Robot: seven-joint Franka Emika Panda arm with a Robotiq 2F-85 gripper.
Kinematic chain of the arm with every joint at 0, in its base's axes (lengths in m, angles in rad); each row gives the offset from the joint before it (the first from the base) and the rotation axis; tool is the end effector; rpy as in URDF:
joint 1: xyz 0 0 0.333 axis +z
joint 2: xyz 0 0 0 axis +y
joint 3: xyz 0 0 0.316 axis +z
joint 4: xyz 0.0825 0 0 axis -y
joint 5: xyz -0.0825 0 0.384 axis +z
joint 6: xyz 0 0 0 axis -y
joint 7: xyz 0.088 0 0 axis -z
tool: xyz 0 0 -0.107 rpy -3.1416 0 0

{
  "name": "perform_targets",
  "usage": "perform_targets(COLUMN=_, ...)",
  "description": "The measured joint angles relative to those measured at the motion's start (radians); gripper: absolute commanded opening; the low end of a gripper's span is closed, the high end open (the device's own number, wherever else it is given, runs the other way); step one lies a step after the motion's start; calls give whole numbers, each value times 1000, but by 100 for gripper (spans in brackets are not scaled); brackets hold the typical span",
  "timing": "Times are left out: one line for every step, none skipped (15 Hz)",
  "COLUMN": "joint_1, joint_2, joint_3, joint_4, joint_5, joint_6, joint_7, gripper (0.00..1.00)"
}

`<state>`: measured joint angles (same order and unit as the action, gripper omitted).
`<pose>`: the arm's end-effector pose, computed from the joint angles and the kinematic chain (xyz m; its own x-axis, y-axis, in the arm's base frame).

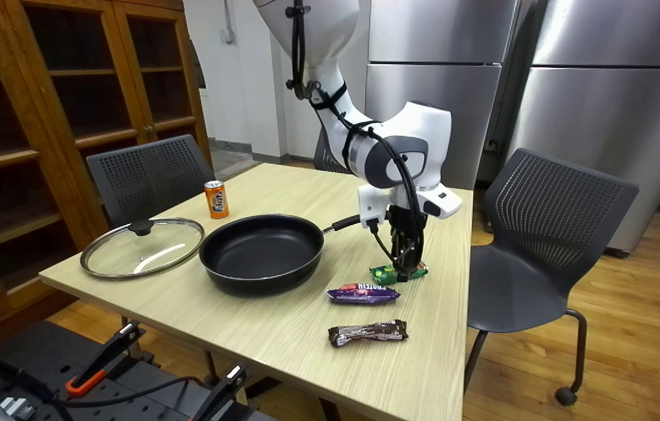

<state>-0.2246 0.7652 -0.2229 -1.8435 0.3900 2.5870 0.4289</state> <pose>0.5698 -0.2758 0.1169 0.4113 -0.9114 -0.0152 -0.9106 -0.4101 -0.0516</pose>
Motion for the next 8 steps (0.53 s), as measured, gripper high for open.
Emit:
perform_targets(joint_1=0, joint_2=3, joint_3=0, joint_4=3, joint_5=0, joint_6=0, joint_7=0, gripper=49)
perform_targets(joint_1=0, joint_2=4, joint_3=0, joint_4=6, joint_5=0, joint_6=0, joint_7=0, gripper=42)
perform_targets(joint_1=0, joint_2=6, joint_3=0, joint_4=9, joint_5=0, joint_6=0, joint_7=0, gripper=33)
perform_targets(joint_1=0, joint_2=7, joint_3=0, joint_4=11, joint_5=0, joint_6=0, joint_7=0, gripper=26)
perform_targets(joint_1=-1, joint_2=8, joint_3=0, joint_4=14, joint_5=0, joint_6=0, joint_7=0, gripper=20)
perform_targets(joint_1=-1, joint_2=10, joint_3=0, joint_4=16, joint_5=0, joint_6=0, joint_7=0, gripper=12)
perform_targets(joint_1=-2, joint_2=11, joint_3=0, joint_4=18, joint_5=0, joint_6=-1, joint_7=0, gripper=11)
perform_targets(joint_1=-2, joint_2=11, joint_3=0, joint_4=19, joint_5=0, joint_6=-2, joint_7=0, gripper=11)
